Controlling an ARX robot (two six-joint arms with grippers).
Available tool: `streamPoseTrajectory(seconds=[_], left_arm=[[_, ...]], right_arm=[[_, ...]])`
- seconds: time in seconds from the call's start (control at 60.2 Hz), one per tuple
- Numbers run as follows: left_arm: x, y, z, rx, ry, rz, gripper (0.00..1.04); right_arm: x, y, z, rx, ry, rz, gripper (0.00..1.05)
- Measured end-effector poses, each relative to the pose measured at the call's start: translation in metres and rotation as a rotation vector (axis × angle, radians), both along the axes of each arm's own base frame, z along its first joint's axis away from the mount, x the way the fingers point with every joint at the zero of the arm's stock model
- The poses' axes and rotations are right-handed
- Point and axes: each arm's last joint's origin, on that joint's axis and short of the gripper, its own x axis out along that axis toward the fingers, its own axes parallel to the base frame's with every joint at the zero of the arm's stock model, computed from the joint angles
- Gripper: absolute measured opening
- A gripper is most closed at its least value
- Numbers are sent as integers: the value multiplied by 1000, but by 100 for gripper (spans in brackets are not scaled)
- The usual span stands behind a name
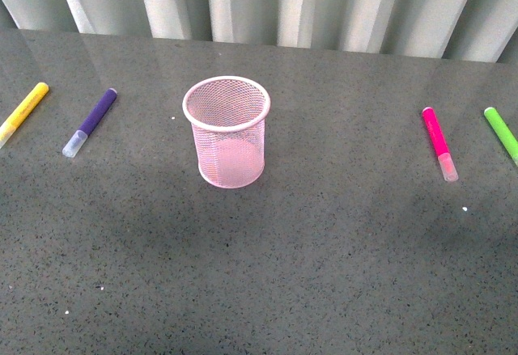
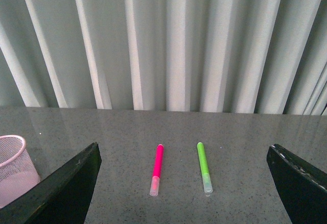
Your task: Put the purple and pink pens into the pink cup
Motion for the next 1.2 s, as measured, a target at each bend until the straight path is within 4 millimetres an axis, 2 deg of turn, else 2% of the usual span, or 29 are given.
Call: streamPoseTrajectory(seconds=[0.133,0.249,0.382,0.482,0.748,0.93,1.196], left_arm=[[45,-2,10,26,44,-54,98],[77,-5,14,56,65,-114,98],[117,-6,4,153,73,-207,98],[137,-1,-11,235,95,-241,98],[186,13,-45,360,119,-326,98],[205,15,-51,391,122,-340,98],[226,17,-72,424,176,-340,98]], right_arm=[[0,0,0,0,0,0,98],[0,0,0,0,0,0,98],[0,0,0,0,0,0,98],[0,0,0,0,0,0,98],[0,0,0,0,0,0,98],[0,0,0,0,0,0,98],[0,0,0,0,0,0,98]])
